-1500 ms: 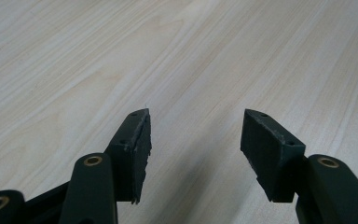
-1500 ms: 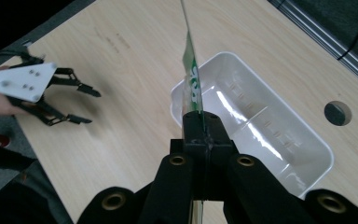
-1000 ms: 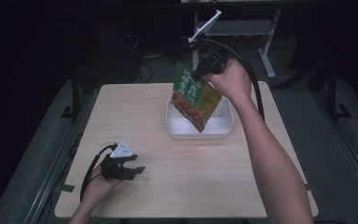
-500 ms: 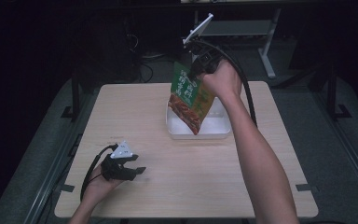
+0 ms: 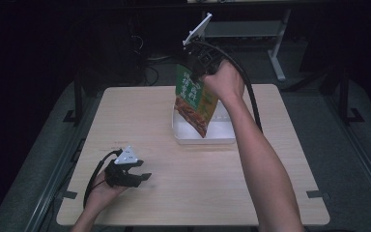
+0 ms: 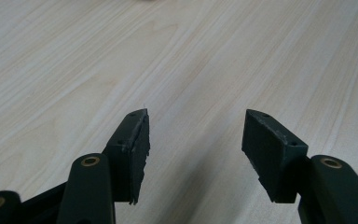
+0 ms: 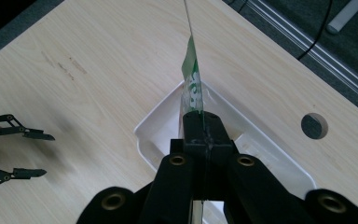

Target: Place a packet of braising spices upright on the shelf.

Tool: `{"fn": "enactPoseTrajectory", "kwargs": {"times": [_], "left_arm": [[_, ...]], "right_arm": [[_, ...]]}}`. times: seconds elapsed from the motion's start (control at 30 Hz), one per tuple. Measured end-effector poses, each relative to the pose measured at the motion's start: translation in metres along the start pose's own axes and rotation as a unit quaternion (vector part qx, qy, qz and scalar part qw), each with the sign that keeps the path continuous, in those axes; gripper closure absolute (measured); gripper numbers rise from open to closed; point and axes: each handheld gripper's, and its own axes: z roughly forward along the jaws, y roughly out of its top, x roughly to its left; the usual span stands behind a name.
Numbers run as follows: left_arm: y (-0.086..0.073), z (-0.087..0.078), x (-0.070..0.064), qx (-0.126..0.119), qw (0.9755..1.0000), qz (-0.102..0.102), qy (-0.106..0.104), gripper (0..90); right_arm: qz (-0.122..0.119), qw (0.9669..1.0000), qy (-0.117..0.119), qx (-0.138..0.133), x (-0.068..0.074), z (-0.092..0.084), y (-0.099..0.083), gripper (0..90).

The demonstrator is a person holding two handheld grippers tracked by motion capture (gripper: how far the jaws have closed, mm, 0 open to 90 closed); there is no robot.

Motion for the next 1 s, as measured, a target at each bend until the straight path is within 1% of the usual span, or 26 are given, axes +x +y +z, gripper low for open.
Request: {"fn": "enactPoseTrajectory", "kwargs": {"times": [0.1, 0.3, 0.33, 0.37, 0.6, 0.63, 0.67, 0.77, 0.87, 0.93, 0.97, 1.0], "left_arm": [[0.000, 0.000, 0.000, 0.000, 1.0000, 0.000, 0.000, 41.3], [0.000, 0.000, 0.000, 0.001, 1.0000, 0.001, -0.001, 41.3], [0.000, 0.000, 0.000, 0.001, 1.0000, 0.001, -0.001, 41.3], [0.000, 0.000, 0.000, 0.001, 1.0000, 0.001, -0.001, 41.3], [0.001, 0.001, -0.001, 0.000, 1.0000, 0.003, -0.003, 41.1], [0.001, 0.001, -0.001, 0.000, 1.0000, 0.003, -0.003, 41.1], [0.001, 0.001, -0.001, 0.000, 1.0000, 0.002, -0.003, 41.1], [0.000, 0.001, -0.001, 0.000, 1.0000, 0.001, -0.003, 41.1], [0.001, 0.001, -0.001, 0.001, 1.0000, 0.001, -0.004, 41.1], [0.001, 0.001, -0.001, 0.001, 1.0000, 0.001, -0.004, 41.1], [0.001, 0.001, -0.001, 0.001, 1.0000, 0.001, -0.004, 41.1], [0.001, 0.001, -0.001, 0.001, 1.0000, 0.001, -0.004, 41.1]], "right_arm": [[-0.003, 1.0000, -0.004, 0.004, -0.001, 0.003, 0.001, 90.0], [0.004, 1.0000, -0.003, 0.005, -0.003, 0.009, 0.000, 90.0], [0.008, 0.9999, -0.001, 0.011, -0.005, 0.014, 0.000, 90.0], [0.008, 0.9999, -0.001, 0.011, -0.005, 0.014, 0.000, 90.0], [0.022, 0.9994, 0.009, 0.027, -0.012, 0.040, -0.003, 89.8], [0.022, 0.9994, 0.009, 0.027, -0.012, 0.040, -0.003, 89.8], [0.025, 0.9992, 0.012, 0.027, -0.014, 0.047, -0.005, 89.6], [0.031, 0.9992, 0.023, 0.006, -0.018, 0.051, -0.009, 88.3], [0.027, 0.9992, 0.027, -0.010, -0.020, 0.051, -0.012, 83.7], [0.030, 0.9988, 0.034, -0.018, -0.021, 0.049, -0.015, 77.5], [0.030, 0.9988, 0.034, -0.018, -0.021, 0.049, -0.015, 77.5], [0.029, 0.9988, 0.034, -0.020, -0.021, 0.049, -0.016, 75.4]]}}
